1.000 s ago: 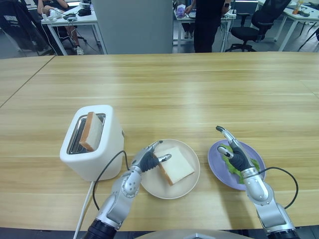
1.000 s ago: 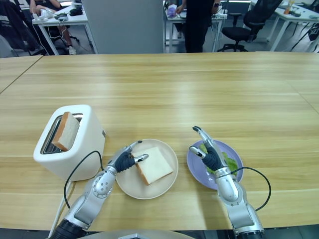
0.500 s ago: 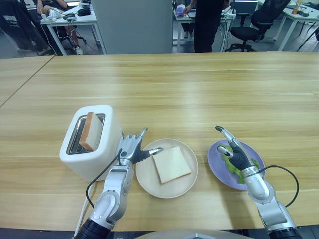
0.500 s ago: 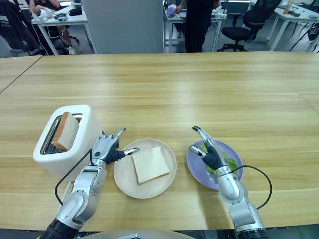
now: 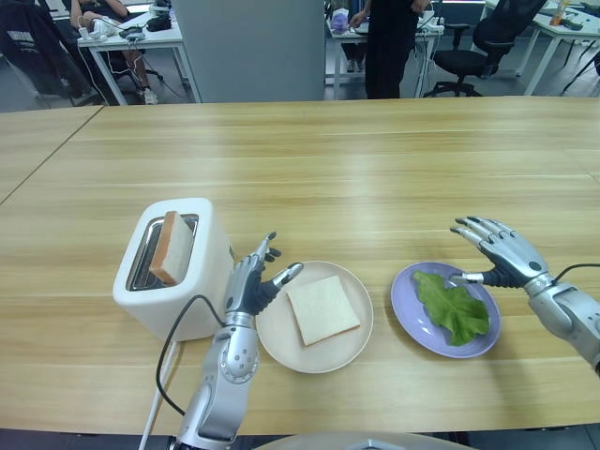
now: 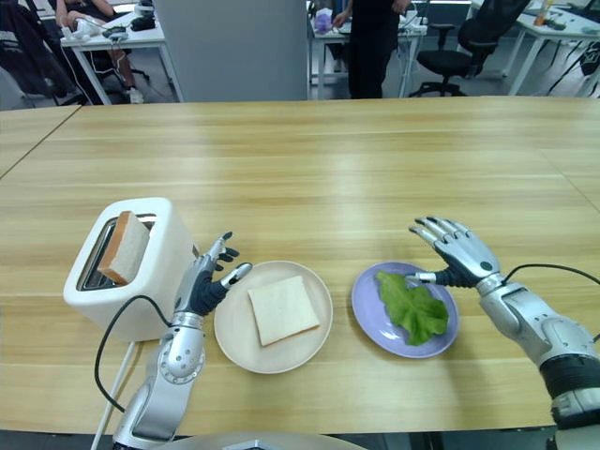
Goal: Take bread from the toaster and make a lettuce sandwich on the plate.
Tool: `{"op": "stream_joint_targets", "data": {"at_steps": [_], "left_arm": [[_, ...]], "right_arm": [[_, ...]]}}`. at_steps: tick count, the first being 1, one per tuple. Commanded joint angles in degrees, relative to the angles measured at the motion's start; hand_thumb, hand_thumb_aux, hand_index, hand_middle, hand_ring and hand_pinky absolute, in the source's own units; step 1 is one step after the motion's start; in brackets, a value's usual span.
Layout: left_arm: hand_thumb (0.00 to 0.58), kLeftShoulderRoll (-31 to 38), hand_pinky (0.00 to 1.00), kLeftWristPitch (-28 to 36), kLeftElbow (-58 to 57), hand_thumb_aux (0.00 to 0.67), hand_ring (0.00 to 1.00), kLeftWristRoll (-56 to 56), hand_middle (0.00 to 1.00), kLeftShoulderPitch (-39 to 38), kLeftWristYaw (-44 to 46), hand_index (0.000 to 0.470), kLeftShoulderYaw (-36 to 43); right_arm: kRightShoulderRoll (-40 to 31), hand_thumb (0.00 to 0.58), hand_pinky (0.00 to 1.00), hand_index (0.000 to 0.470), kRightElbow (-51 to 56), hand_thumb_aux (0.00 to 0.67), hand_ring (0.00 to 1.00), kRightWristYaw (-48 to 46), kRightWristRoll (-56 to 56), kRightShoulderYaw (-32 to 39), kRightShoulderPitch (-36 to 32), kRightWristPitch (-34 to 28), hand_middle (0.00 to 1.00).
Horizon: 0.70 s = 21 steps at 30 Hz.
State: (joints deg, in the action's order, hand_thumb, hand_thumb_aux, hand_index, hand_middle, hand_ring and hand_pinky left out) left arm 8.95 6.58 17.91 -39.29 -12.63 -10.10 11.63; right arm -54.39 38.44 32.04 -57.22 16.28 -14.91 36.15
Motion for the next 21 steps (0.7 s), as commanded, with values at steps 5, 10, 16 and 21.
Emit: {"op": "stream_joint_targets", "data": {"at_steps": [5,10,16,21], "left_arm": [[0.0,-0.1,0.34,-0.4,-2.5,0.0,0.34,1.0,0.34,-0.9,-1.3,0.0,-1.2],[0.0,-0.5,0.34,-0.3,-3.0,0.0,0.34,0.9,0.34,-1.2,-1.5,0.0,-0.9],[0.0,-0.7,0.35,-0.3,-4.1,0.0,0.35,0.9,0.35,-1.2,-1.7,0.0,-0.3],[0.0,-0.6,0.35,-0.7,-5.2,0.0,0.35,1.4,0.35,-0.8,-1.9,0.0,-0.8]], "right_arm": [[-2.8,0.0,0.0,0.0,10.9,0.0,0.0,21.1,-14.5,14.0,-4.8,2.4,0.0],[-2.4,0.0,0.0,0.0,15.3,0.0,0.0,24.8,-17.3,19.7,-7.7,3.0,0.0],[-0.5,0.551,0.0,0.357,19.6,0.52,0.0,27.0,-18.7,24.9,-10.5,2.5,0.0],[0.6,0.58,0.0,0.46,21.0,0.67,0.0,27.3,-18.3,27.1,-12.3,2.6,0.0]]}}
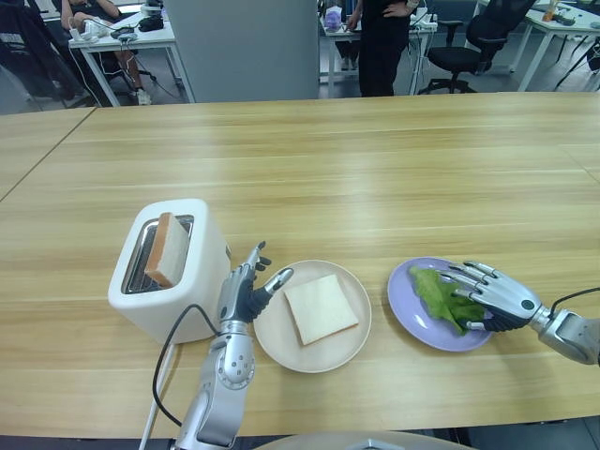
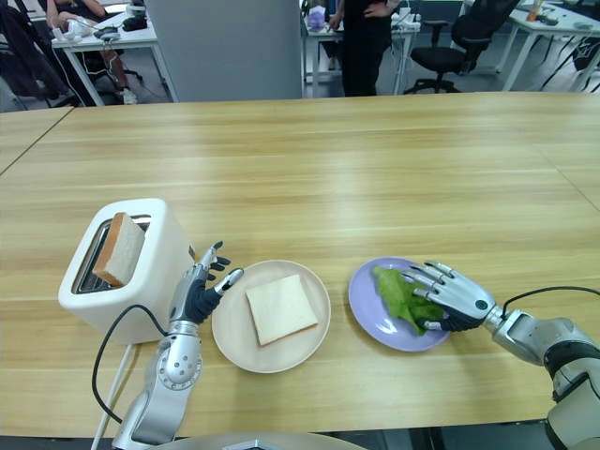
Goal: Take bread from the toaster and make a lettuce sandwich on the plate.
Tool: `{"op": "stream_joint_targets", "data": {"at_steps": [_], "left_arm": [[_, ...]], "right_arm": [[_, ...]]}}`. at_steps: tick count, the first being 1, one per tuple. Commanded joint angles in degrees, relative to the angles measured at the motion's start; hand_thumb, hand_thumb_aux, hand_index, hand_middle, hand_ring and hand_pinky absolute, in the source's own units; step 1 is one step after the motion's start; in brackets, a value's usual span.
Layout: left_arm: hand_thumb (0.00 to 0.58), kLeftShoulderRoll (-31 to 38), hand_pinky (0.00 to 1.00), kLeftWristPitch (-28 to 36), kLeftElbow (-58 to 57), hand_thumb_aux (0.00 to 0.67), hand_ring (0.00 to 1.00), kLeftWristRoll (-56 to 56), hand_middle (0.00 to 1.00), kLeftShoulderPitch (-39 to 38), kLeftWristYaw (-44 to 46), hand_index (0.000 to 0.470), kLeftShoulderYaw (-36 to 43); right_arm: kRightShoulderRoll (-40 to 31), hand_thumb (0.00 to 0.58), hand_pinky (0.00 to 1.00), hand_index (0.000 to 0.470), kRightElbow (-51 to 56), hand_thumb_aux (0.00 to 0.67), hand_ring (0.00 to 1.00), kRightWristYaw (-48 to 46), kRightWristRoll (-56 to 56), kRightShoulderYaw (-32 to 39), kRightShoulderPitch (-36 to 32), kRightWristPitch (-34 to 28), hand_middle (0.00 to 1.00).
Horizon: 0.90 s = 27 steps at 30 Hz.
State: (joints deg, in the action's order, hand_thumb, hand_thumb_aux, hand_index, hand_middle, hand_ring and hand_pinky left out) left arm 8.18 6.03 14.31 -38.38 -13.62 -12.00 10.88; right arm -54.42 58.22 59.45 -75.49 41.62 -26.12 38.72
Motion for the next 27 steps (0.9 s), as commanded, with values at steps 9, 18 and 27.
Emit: {"op": "stream_joint_targets", "data": {"at_steps": [9,18,27], "left_arm": [[0.0,0.3,0.35,-0.9,-3.9,0.0,0.35,1.5,0.35,0.9,-0.1,0.0,-0.2],[0.0,0.9,0.34,-0.5,-1.0,0.0,0.34,1.2,0.34,0.6,-0.1,0.0,-1.3],[0.0,1.2,0.35,-0.4,-0.4,0.0,0.35,1.1,0.35,0.7,0.0,0.0,-1.7]], "right_arm": [[1.1,0.58,0.0,0.46,0.0,0.67,0.0,0.3,2.1,2.1,-1.0,0.8,0.0],[-3.5,0.58,0.0,0.46,-8.1,0.67,0.0,-3.0,11.6,-5.1,-1.0,4.2,0.0],[-3.8,0.58,0.0,0.46,-23.1,0.67,0.0,-13.5,20.5,-13.4,1.7,5.5,0.0]]}}
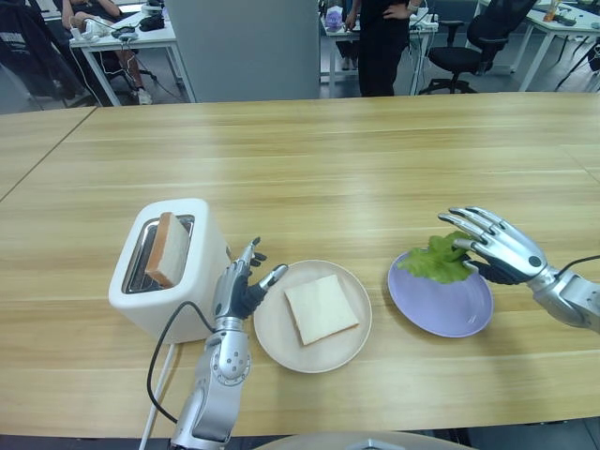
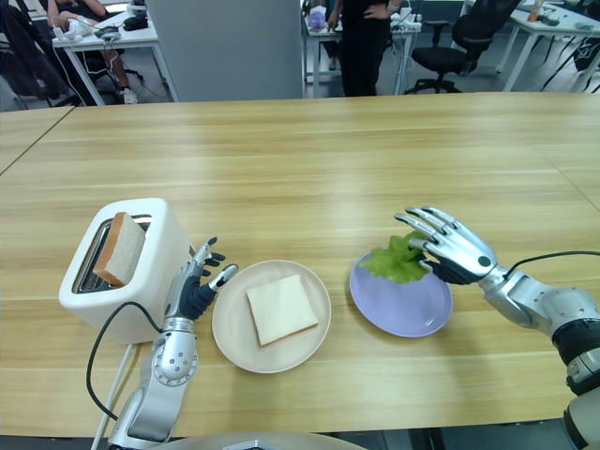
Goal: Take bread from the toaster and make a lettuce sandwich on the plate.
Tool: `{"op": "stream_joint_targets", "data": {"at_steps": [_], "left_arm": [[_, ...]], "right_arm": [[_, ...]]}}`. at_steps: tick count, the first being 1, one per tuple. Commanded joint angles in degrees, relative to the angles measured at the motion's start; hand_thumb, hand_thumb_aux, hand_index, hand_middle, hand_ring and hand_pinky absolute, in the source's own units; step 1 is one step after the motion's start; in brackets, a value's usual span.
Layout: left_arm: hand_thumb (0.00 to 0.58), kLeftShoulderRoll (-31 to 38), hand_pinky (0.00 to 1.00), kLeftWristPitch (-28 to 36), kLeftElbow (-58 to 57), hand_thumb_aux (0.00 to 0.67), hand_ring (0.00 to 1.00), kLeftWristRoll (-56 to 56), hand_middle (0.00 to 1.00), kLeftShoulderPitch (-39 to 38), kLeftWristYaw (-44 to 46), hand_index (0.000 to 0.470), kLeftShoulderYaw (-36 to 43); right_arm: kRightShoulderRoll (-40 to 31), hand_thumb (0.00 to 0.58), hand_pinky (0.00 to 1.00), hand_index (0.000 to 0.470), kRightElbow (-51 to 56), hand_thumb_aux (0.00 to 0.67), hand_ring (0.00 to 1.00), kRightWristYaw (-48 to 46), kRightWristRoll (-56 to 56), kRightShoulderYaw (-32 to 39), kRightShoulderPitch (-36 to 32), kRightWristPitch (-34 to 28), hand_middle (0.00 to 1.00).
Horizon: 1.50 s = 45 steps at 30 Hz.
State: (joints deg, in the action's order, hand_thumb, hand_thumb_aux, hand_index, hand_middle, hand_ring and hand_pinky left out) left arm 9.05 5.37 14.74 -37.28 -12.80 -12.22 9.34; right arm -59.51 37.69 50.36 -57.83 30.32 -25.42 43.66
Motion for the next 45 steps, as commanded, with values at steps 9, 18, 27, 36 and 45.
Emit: {"op": "stream_joint_targets", "data": {"at_steps": [9,18,27,36,45], "left_arm": [[0.0,0.7,0.34,0.3,-1.9,0.0,0.34,-0.7,0.34,1.1,0.1,0.0,0.3],[0.0,0.9,0.34,0.4,-1.9,0.0,0.34,-0.8,0.34,1.1,0.4,0.0,0.7],[0.0,1.0,0.35,0.4,-1.9,0.0,0.35,-0.7,0.35,1.0,0.7,0.0,0.7],[0.0,0.8,0.35,0.4,-2.2,0.0,0.35,-0.7,0.35,0.9,0.6,0.0,1.1],[0.0,0.8,0.34,0.4,-2.8,0.0,0.34,-0.6,0.34,1.3,0.8,0.0,1.3]], "right_arm": [[11.9,0.58,0.0,0.46,-7.8,0.67,0.0,-16.0,8.8,-4.3,0.0,1.5,0.0],[23.0,0.58,0.0,0.46,-7.8,0.67,0.0,-26.6,11.4,-3.4,0.5,0.3,0.0],[28.5,0.58,0.0,0.46,-12.4,0.67,0.0,-32.1,12.9,-3.2,3.6,0.3,0.0],[30.9,0.58,0.0,0.46,-15.9,0.67,0.0,-36.3,12.7,-2.5,7.8,0.7,0.0],[31.9,0.58,0.0,0.46,-12.4,0.67,0.0,-37.5,9.1,-0.4,7.9,-2.0,0.0]]}}
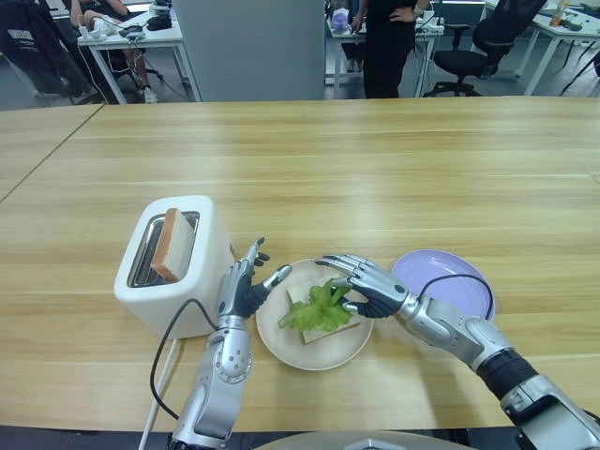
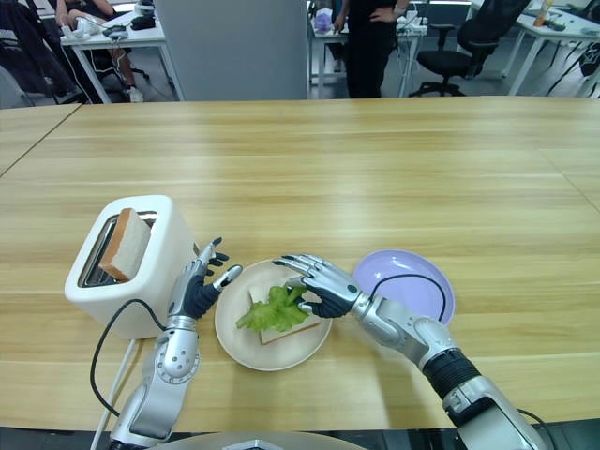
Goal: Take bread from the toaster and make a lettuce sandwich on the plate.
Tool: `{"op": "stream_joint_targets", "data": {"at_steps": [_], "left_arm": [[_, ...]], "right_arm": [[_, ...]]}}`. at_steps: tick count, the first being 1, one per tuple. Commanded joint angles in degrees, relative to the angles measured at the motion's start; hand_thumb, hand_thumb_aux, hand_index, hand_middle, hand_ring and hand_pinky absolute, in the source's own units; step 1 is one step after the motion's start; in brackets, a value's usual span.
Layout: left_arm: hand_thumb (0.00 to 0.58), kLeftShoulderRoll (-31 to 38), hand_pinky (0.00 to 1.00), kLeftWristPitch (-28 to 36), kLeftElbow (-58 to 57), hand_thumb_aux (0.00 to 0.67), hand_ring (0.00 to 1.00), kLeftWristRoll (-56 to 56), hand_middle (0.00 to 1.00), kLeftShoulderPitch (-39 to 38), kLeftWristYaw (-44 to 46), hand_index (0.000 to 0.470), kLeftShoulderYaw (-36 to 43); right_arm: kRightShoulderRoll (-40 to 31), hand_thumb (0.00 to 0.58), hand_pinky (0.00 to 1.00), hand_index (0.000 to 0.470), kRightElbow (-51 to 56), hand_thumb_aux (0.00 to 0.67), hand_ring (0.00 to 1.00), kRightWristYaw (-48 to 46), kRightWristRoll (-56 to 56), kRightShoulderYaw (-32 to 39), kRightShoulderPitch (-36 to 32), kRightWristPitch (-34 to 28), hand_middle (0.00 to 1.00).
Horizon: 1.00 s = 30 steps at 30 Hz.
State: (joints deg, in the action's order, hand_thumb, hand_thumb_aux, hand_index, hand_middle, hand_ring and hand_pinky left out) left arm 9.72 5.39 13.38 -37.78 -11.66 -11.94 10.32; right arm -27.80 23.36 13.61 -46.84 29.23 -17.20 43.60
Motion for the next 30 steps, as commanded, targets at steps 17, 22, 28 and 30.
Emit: {"op": "stream_joint_targets", "data": {"at_steps": [17,22,28,30], "left_arm": [[0.0,0.3,0.35,-0.2,-2.7,0.0,0.35,0.1,0.35,0.9,0.4,0.0,1.0],[0.0,0.2,0.35,-0.2,-2.8,0.0,0.35,0.0,0.35,0.9,0.3,0.0,1.1],[0.0,0.2,0.34,-0.2,-3.0,0.0,0.34,0.1,0.34,1.0,0.3,0.0,1.2],[0.0,0.2,0.35,-0.2,-3.0,0.0,0.35,0.1,0.35,1.0,0.3,0.0,1.2]], "right_arm": [[2.7,0.58,0.0,0.46,5.9,0.67,0.0,0.9,-2.9,0.8,-3.0,-6.1,0.0],[3.0,0.58,0.0,0.46,4.8,0.67,0.0,1.5,-2.5,0.5,-2.7,-6.2,0.0],[3.0,0.58,0.0,0.46,6.5,0.67,0.0,2.0,-3.0,0.8,-3.5,-6.5,0.0],[2.9,0.58,0.0,0.46,7.0,0.67,0.0,2.2,-3.4,1.0,-3.6,-6.8,0.0]]}}
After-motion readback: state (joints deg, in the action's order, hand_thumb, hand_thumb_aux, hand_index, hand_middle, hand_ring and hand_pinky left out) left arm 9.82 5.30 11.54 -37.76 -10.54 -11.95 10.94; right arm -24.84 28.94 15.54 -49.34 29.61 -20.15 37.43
